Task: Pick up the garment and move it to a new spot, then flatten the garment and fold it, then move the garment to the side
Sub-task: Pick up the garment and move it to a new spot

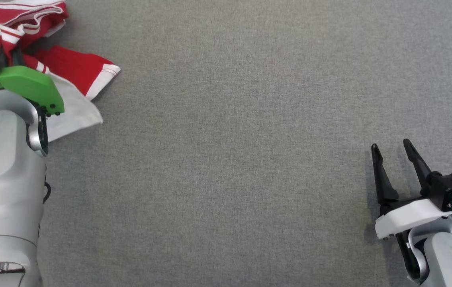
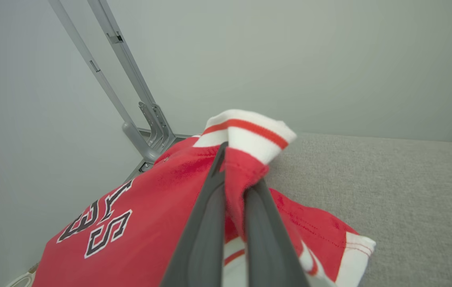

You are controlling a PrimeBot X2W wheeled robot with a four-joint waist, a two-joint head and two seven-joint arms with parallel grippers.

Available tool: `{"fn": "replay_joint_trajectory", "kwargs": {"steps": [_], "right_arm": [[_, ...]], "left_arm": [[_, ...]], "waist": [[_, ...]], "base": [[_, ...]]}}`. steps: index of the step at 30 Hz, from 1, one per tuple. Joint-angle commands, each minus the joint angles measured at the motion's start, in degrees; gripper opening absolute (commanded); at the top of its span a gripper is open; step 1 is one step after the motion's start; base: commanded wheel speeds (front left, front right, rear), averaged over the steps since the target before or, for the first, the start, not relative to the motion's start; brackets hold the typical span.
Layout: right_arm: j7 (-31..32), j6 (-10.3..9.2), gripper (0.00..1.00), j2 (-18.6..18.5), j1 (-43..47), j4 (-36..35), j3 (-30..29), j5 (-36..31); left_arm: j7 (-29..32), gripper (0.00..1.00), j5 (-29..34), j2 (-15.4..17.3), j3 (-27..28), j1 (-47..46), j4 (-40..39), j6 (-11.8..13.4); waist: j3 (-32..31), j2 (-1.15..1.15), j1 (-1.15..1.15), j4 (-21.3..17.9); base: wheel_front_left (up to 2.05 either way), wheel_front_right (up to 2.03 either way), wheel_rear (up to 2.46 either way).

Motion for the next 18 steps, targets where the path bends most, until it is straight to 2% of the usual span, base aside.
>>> {"fn": "replay_joint_trajectory", "kwargs": {"steps": [1,5,9,14,18], "right_arm": [[-0.2,0.00,1.00,0.4,1.4,0.3,-0.3,-0.2],[-0.2,0.00,1.00,2.4,3.5,0.6,-0.5,-0.1],[-0.2,0.00,1.00,4.2,5.3,0.9,-0.9,-0.2],[-0.2,0.00,1.00,5.4,6.7,1.0,-1.1,-0.3],[-0.2,0.00,1.00,6.0,7.0,0.9,-1.1,-0.4]], "left_arm": [[0.0,0.00,0.1,0.6,-0.4,-1.4,-1.6,-0.9],[2.9,0.00,-2.2,1.3,0.1,-1.7,-8.1,-4.3],[9.2,0.00,-4.6,0.9,-0.4,0.3,-18.8,-7.5],[19.1,0.00,-8.3,-0.4,-1.6,4.8,-37.2,-8.8],[27.2,0.00,-12.9,-3.0,-2.3,9.9,-52.1,-7.8]], "waist": [[-4.4,0.00,0.00,0.4],[-8.5,0.00,0.00,-0.2],[-11.7,0.00,0.00,-1.4],[-14.3,0.00,0.00,-4.1],[-15.3,0.00,0.00,-7.3]], "base": [[0.00,0.00,0.00],[0.00,0.00,0.00],[0.00,0.00,0.00],[0.00,0.00,0.00],[0.00,0.00,0.00]]}}
